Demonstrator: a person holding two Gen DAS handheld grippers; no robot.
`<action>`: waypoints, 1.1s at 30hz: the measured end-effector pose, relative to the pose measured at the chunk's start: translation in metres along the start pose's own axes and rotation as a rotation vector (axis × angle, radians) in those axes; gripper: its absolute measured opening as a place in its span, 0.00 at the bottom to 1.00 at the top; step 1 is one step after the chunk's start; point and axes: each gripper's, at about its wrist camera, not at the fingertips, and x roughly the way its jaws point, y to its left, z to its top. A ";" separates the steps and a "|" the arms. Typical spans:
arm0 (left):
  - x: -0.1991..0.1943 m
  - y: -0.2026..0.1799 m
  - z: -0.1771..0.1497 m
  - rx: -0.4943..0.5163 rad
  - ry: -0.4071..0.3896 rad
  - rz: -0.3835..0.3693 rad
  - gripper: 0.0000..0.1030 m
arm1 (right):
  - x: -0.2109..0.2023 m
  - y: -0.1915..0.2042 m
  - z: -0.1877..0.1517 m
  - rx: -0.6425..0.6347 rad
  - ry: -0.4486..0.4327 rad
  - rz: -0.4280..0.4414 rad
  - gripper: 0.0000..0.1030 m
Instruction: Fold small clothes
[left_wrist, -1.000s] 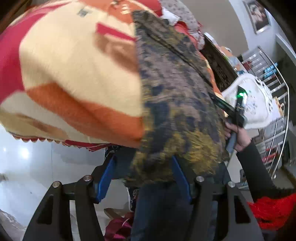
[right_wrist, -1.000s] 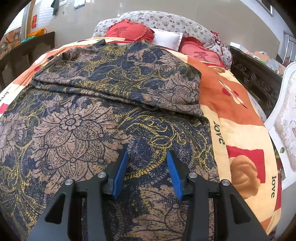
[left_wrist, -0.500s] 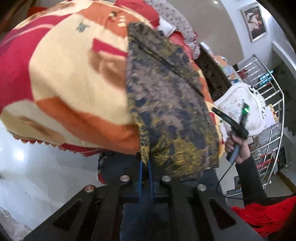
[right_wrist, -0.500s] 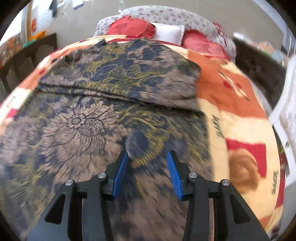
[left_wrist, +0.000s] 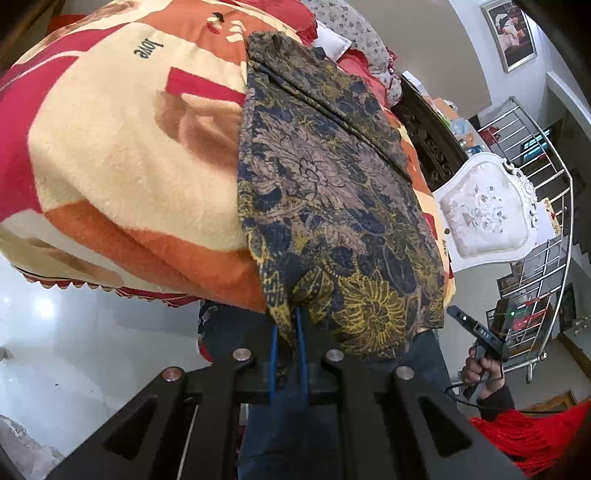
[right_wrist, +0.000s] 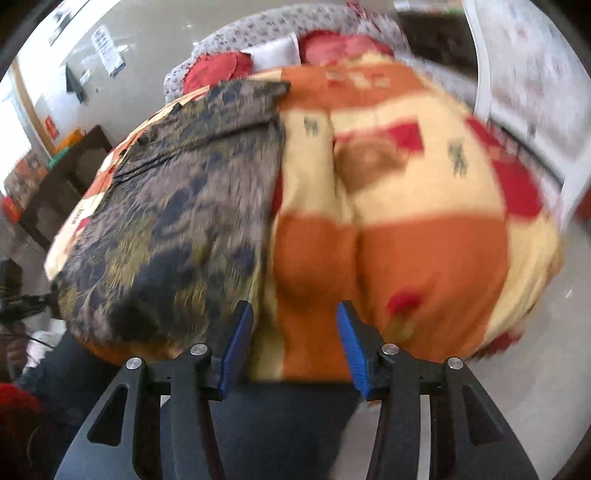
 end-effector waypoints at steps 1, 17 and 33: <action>-0.001 0.000 -0.001 -0.001 -0.003 0.004 0.07 | 0.004 0.003 -0.005 0.014 0.002 0.029 0.38; -0.029 -0.007 -0.004 0.006 -0.079 -0.004 0.03 | 0.024 0.023 -0.025 -0.049 0.063 0.152 0.00; -0.124 -0.029 -0.001 0.107 -0.225 -0.098 0.03 | -0.112 0.044 -0.003 -0.166 -0.196 0.300 0.00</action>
